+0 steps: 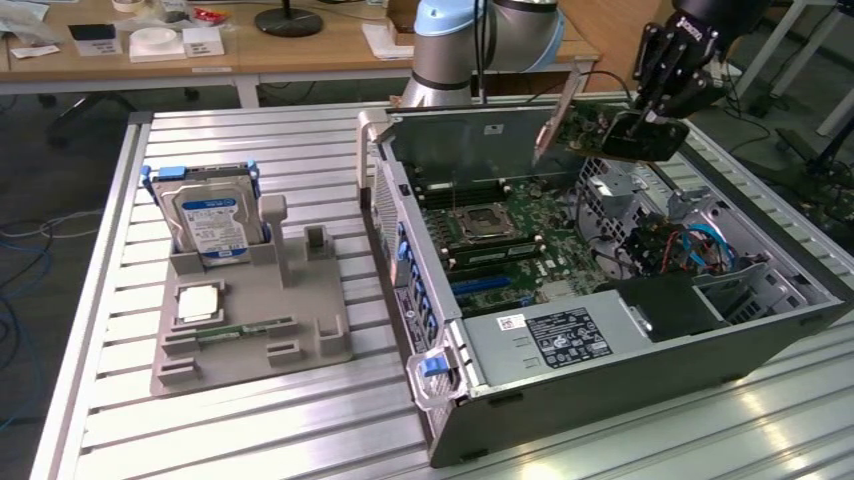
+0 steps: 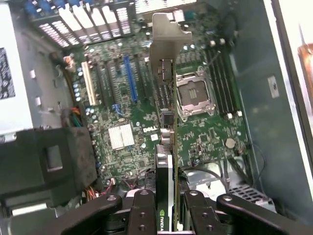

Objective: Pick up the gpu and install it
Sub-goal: 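Insert the gpu into the slot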

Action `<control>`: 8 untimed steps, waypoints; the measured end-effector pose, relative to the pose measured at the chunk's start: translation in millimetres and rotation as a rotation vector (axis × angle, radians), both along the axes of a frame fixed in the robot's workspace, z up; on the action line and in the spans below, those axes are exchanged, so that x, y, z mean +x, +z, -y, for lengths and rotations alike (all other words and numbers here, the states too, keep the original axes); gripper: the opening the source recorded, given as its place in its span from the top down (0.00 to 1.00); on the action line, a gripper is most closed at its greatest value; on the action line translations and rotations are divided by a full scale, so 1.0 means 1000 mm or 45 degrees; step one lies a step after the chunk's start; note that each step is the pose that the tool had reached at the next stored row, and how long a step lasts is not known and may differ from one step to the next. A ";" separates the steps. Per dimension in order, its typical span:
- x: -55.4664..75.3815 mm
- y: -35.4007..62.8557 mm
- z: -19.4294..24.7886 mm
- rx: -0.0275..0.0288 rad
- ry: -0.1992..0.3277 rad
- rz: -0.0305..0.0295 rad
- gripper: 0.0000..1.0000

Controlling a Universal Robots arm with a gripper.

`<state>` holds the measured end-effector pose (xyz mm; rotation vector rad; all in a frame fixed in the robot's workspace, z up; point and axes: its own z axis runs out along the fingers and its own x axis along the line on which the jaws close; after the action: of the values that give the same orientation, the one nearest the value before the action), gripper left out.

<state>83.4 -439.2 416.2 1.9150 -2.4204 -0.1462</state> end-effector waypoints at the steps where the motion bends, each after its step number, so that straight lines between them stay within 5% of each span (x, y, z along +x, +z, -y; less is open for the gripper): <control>1: 0.000 -0.0001 0.0000 0.0000 0.023 0.0000 0.73; 8: 0.000 -0.0003 0.0001 -0.0002 0.143 0.0000 0.73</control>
<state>83.4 -439.3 416.0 2.0442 -2.3055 -0.1410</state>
